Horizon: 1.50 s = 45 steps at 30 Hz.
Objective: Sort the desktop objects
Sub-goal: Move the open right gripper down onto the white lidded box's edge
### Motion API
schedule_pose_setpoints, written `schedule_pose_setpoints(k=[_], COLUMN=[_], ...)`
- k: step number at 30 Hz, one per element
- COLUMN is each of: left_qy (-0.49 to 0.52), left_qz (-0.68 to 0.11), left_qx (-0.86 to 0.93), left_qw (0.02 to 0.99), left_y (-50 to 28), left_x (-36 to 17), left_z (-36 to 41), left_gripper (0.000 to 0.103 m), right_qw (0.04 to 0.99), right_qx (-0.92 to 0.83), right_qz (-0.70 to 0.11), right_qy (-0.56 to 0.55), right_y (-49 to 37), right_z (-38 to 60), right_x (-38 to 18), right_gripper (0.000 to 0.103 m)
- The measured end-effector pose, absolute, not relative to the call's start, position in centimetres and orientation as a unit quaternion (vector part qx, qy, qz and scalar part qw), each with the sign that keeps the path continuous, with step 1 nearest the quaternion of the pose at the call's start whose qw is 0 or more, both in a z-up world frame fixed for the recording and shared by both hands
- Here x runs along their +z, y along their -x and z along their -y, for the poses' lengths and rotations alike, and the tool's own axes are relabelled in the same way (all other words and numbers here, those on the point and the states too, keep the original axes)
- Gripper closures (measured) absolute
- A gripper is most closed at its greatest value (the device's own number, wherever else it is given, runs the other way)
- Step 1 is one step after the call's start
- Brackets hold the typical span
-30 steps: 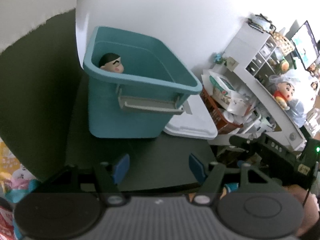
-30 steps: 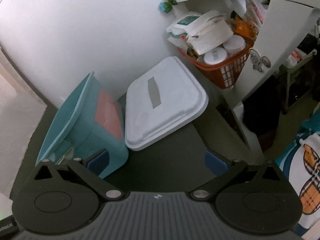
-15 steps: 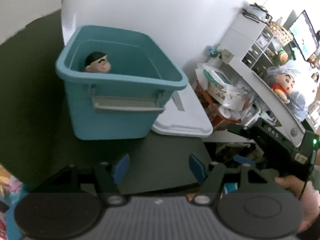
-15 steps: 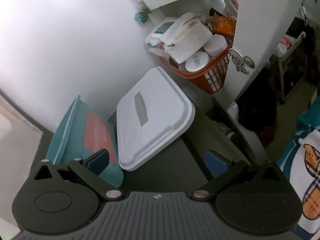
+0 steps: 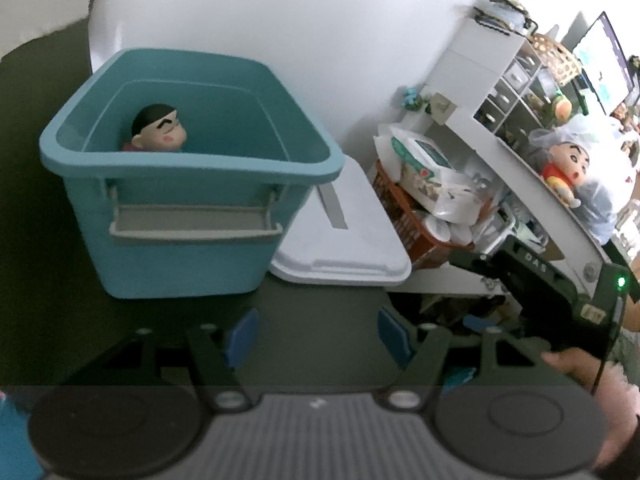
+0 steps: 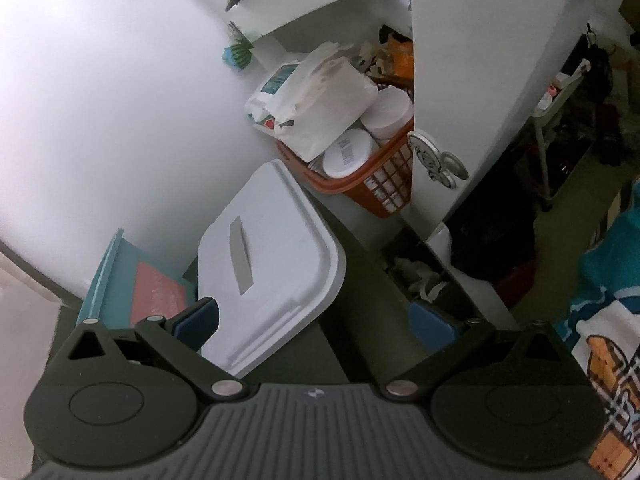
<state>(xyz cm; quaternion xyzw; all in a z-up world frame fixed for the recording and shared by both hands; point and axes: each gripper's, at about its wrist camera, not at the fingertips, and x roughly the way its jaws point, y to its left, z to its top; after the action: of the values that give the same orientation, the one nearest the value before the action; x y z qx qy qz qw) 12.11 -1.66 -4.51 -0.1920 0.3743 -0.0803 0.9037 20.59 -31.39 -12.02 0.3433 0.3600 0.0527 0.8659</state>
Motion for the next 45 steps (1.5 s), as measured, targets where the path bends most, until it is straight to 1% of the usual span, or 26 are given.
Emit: schedule_pose_setpoints(k=[13,14,16,23,25,27,29,33,38,45], left_qy=[0.204,0.201,0.196,0.206,0.210,0.212,0.214,0.217,0.214,0.215], left_qz=[-0.374,-0.372,-0.373,-0.373,-0.374,-0.375,-0.376,-0.379,-0.379,-0.383], left_qx=[-0.073,-0.073,-0.070,-0.060,-0.058,-0.056,-0.055,-0.055,-0.059,-0.057], left_qw=[0.902,0.903,0.904,0.903,0.901,0.901,0.900,0.898,0.898,0.897], left_y=[-12.1,-12.1,-12.1,-12.2,-12.2,-12.3,-12.3,-12.3,-12.3,-12.3], left_x=[-6.8,-6.9,-7.0,-7.4,-7.5,-7.7,-7.8,-7.9,-7.9,-8.1], left_z=[0.2,0.2,0.0,-1.0,-1.2,-1.4,-1.5,-1.6,-1.4,-1.5], left_gripper=[0.033,0.033,0.033,0.033,0.033,0.033,0.033,0.033,0.033,0.033], right_qw=[0.884,0.884,0.879,0.876,0.872,0.868,0.865,0.860,0.838,0.834], right_qx=[0.042,0.041,0.045,0.045,0.050,0.055,0.048,0.040,0.042,0.044], right_qz=[-0.333,-0.334,-0.341,-0.342,-0.342,-0.345,-0.350,-0.352,-0.354,-0.346], right_qy=[-0.324,-0.324,-0.329,-0.336,-0.348,-0.354,-0.357,-0.368,-0.412,-0.428], right_y=[-22.2,-22.4,-22.7,-23.1,-23.4,-23.6,-23.7,-23.9,-24.4,-25.2], right_z=[28.6,28.4,28.2,28.2,28.3,28.3,28.3,28.4,28.9,28.4], right_x=[-13.6,-13.8,-14.3,-15.2,-15.5,-15.8,-16.2,-16.8,-17.8,-18.4], right_gripper=[0.000,0.001,0.007,0.009,0.014,0.027,0.033,0.034,0.034,0.034])
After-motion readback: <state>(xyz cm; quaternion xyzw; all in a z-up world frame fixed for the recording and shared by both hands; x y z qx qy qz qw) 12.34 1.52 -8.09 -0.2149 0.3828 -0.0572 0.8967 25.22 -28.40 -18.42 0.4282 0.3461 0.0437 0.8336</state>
